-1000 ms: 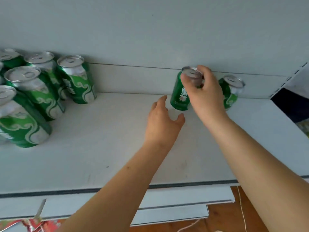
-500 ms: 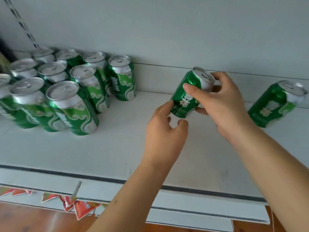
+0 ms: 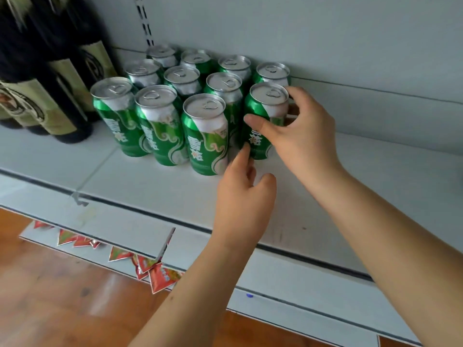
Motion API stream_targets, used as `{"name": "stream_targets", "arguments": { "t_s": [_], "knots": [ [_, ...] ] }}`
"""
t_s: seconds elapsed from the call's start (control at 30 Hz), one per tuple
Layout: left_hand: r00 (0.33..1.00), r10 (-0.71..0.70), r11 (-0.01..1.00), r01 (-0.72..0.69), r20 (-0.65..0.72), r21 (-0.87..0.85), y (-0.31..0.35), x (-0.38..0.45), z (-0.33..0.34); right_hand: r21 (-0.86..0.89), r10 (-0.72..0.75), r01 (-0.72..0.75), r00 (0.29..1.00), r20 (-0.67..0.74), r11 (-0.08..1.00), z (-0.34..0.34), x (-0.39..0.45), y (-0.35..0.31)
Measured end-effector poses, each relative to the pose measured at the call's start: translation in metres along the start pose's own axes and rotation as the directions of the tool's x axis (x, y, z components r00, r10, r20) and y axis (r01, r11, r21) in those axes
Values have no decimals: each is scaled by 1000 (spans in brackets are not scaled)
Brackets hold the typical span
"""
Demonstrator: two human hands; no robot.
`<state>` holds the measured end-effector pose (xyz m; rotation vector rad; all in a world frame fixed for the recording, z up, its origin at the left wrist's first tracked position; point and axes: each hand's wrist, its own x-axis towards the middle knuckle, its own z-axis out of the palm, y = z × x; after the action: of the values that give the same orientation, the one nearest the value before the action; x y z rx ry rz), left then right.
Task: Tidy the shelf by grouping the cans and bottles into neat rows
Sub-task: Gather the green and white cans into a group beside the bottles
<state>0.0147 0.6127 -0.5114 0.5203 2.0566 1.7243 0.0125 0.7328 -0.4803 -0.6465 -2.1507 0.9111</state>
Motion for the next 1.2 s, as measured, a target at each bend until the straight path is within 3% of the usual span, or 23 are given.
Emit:
{"name": "stream_targets", "arguments": {
  "t_s": [0.17, 0.23, 0.33, 0.53, 0.63, 0.73, 0.83, 0.93, 1.2],
  "knots": [
    [998, -41, 998, 44, 55, -44, -2, 0, 2, -20, 33, -31, 995, 97, 999, -6, 5, 5],
    [1000, 4, 1000, -5, -29, -28, 0, -5, 8, 2, 92, -92, 991, 102, 996, -18, 1, 10],
    [988, 89, 994, -96, -125, -47, 1, -13, 28, 12, 137, -137, 991, 0, 991, -45, -10, 14],
    [989, 134, 990, -130, 65, -60, 15, -34, 104, -25, 10, -17, 966, -259, 1000, -138, -35, 42],
    [972, 131, 991, -124, 195, -47, 25, -43, 155, -220, -108, 13, 899, -424, 975, -192, -42, 69],
    [938, 141, 988, -154, 317, 15, 36, -47, 208, -441, -169, -73, 859, -484, 895, -234, -50, 109],
    [903, 161, 974, -211, 397, 83, 46, -50, 250, -364, 29, -222, 883, -468, 905, -256, -52, 139],
    [895, 86, 994, -109, 437, 26, 50, -52, 275, -153, 280, -344, 901, -331, 926, -266, -43, 158],
    [905, -5, 1000, 16, 425, -21, 53, -64, 275, -109, 290, -329, 917, -275, 938, -274, -33, 165]
  ]
}}
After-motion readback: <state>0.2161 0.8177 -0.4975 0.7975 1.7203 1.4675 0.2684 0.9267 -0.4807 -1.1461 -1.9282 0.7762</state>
